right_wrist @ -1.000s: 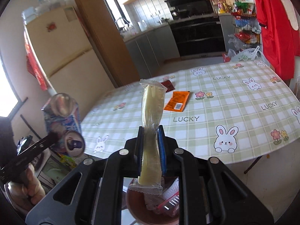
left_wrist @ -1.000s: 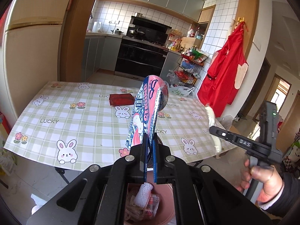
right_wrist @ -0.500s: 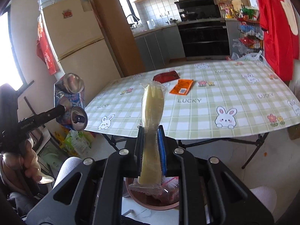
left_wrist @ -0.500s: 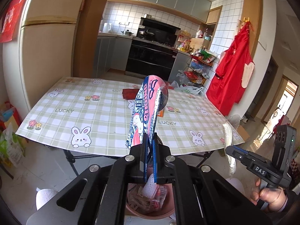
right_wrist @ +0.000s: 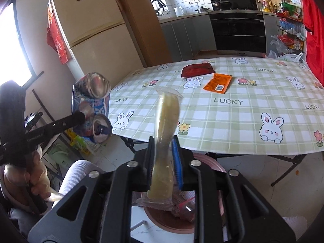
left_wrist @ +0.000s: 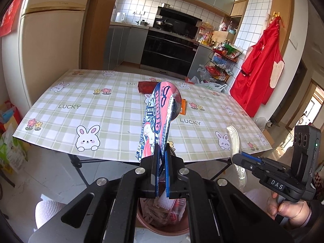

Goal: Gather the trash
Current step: 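Carry both wrappers over the pink bin with both grippers, then open the right gripper then the left gripper, dropping both wrappers into the bin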

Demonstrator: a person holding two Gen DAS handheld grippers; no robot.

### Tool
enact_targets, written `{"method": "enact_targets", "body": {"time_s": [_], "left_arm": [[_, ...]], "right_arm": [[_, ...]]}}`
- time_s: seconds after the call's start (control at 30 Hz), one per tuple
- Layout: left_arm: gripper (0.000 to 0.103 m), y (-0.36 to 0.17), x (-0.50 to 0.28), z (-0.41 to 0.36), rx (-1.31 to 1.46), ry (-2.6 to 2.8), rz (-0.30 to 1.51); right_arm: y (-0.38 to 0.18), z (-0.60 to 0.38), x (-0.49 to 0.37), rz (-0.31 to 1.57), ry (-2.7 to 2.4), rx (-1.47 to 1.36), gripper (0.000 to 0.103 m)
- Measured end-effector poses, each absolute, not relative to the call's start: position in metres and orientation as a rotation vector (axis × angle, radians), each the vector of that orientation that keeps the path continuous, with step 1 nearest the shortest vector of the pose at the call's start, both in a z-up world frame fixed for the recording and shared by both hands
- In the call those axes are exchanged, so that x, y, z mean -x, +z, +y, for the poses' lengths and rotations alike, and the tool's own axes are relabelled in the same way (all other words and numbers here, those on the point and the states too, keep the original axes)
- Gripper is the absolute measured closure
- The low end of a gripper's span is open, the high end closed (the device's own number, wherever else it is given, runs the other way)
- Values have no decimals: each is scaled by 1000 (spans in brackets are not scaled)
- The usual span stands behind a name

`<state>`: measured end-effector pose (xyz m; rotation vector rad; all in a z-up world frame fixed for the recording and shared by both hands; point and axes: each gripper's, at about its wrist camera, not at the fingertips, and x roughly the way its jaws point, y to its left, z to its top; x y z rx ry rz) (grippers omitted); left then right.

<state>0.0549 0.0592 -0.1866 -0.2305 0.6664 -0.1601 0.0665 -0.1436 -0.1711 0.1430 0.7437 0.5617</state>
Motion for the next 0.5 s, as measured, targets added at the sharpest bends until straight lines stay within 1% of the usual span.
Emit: {"method": "enact_targets", "body": {"time_s": [0.03, 0.13, 0.17, 0.2, 0.23, 0.27, 0.3, 0.33, 0.4, 0.43, 0.5], "left_arm": [[98, -187, -55, 60, 230, -159, 666], [98, -186, -53, 60, 223, -158, 658], [98, -185, -53, 60, 221, -159, 656], [98, -185, -52, 60, 220, -161, 654], [98, -185, -52, 60, 221, -163, 653], [98, -184, -51, 59, 220, -165, 651], [98, -184, -50, 59, 219, -167, 649], [98, -184, -49, 59, 218, -170, 647], [98, -183, -47, 57, 215, -177, 642], [98, -182, -46, 56, 213, -181, 641], [98, -181, -46, 54, 209, -191, 641]], "right_arm": [[-169, -143, -67, 731, 554, -137, 62], [-159, -141, -63, 681, 542, -121, 48], [-156, -141, -61, 666, 539, -112, 46], [-154, -142, -60, 658, 531, -102, 40], [-153, -142, -58, 649, 518, -92, 32], [-151, -144, -57, 642, 506, -88, 28], [-150, -145, -56, 635, 493, -88, 19], [-149, -148, -54, 624, 473, -89, 12], [-146, -153, -51, 603, 434, -92, 9], [-145, -155, -51, 597, 417, -93, 5], [-144, -160, -48, 579, 382, -93, 5]]}}
